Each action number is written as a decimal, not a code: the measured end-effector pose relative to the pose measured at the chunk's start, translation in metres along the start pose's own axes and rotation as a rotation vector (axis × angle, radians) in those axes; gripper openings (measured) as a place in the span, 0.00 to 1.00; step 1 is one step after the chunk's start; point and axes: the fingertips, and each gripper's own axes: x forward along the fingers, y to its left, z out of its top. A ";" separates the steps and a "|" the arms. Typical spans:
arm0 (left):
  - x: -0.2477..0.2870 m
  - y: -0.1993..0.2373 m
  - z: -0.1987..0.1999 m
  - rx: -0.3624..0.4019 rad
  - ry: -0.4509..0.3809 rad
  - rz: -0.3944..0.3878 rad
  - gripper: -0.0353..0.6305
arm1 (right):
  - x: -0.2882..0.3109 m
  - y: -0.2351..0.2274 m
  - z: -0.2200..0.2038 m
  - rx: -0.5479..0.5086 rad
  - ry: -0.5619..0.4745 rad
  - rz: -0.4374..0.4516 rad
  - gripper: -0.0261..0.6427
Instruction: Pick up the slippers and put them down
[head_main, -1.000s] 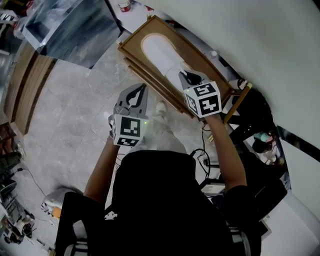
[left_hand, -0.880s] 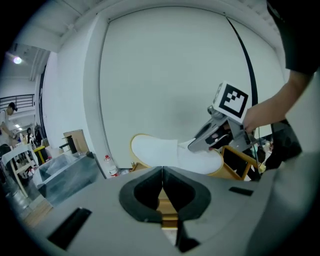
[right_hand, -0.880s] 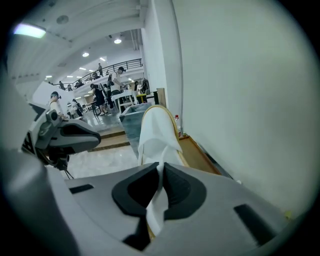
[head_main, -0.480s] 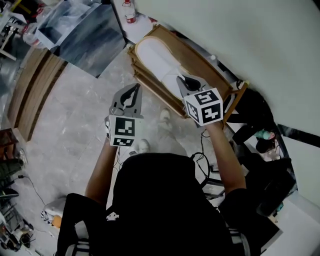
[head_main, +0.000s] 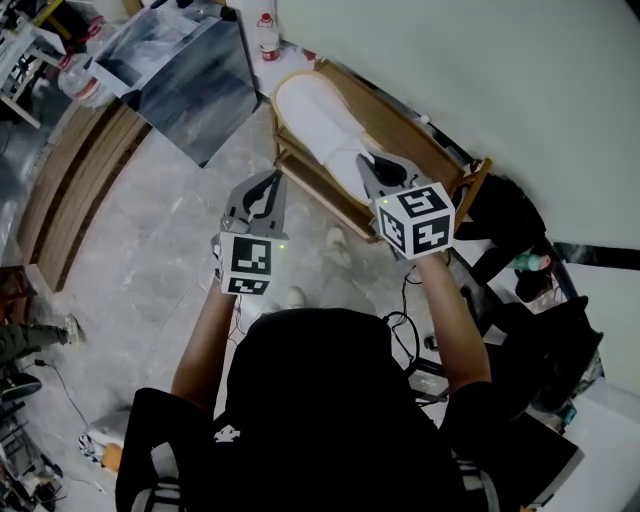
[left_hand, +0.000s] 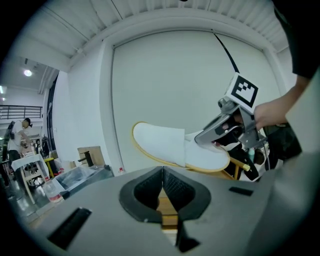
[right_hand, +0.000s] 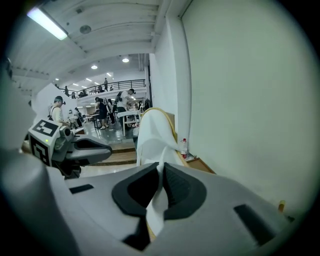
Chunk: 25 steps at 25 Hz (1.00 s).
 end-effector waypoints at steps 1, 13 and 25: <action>-0.008 0.000 0.000 0.001 -0.006 0.003 0.06 | -0.005 0.008 0.001 -0.006 -0.006 -0.001 0.06; -0.080 0.007 -0.008 0.013 -0.043 0.025 0.06 | -0.036 0.077 -0.003 -0.046 -0.032 -0.010 0.06; -0.095 0.017 -0.032 -0.024 0.006 0.055 0.06 | -0.018 0.097 -0.024 -0.044 0.042 0.034 0.06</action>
